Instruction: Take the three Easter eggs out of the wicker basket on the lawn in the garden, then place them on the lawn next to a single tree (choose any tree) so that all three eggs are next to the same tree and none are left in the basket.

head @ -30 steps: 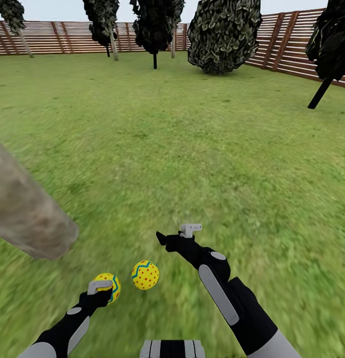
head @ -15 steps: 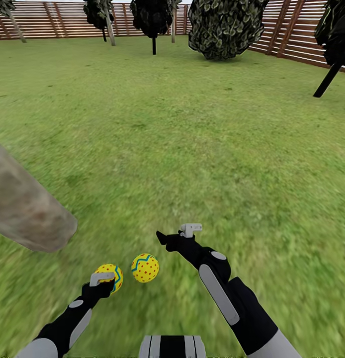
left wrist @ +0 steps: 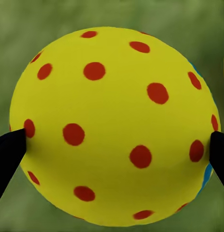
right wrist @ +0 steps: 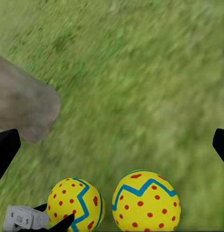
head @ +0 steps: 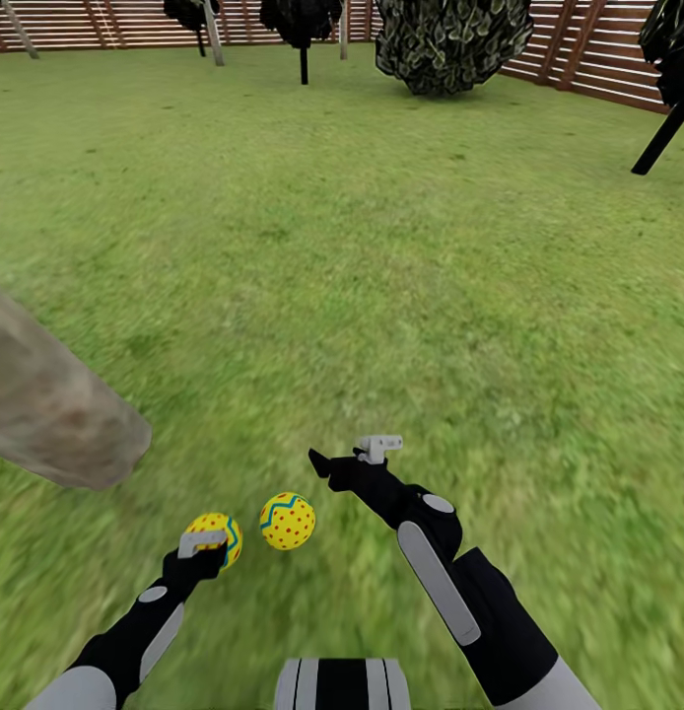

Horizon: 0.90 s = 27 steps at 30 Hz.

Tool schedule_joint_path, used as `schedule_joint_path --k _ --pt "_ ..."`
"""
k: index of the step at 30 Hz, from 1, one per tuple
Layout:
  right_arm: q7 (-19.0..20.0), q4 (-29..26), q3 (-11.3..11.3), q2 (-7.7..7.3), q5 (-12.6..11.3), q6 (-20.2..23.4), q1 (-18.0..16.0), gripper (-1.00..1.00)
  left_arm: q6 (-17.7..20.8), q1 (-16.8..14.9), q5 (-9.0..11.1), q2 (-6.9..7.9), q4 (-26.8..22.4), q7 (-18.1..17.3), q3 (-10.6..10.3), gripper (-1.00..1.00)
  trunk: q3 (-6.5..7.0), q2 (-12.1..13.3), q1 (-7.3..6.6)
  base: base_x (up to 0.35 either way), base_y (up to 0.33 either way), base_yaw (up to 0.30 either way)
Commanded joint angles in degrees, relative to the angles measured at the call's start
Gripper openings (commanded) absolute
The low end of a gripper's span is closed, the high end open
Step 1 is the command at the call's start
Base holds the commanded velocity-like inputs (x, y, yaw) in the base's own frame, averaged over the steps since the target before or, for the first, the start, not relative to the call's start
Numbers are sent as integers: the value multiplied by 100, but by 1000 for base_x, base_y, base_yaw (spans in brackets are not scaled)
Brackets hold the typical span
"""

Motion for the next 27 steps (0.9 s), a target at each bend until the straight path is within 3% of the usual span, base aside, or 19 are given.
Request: schedule_joint_path --k 1,11,17,27 --pt "-58 -9 7 -1 -61 17 -3 100 -21 0 55 7 107 31 -43 -100 -26 -1 6 0 0 0" --pt "-58 -9 7 -1 -61 18 -3 100 -21 0 55 7 96 31 -43 -100 -71 -4 11 0 0 0" --pt "-58 -9 6 -1 -61 18 -3 100 -21 0 55 7 96 31 -43 -100 -203 -12 26 0 0 0" --pt "-58 -9 7 -1 -61 18 -3 100 -21 0 55 7 96 31 -43 -100 -203 -12 26 0 0 0"
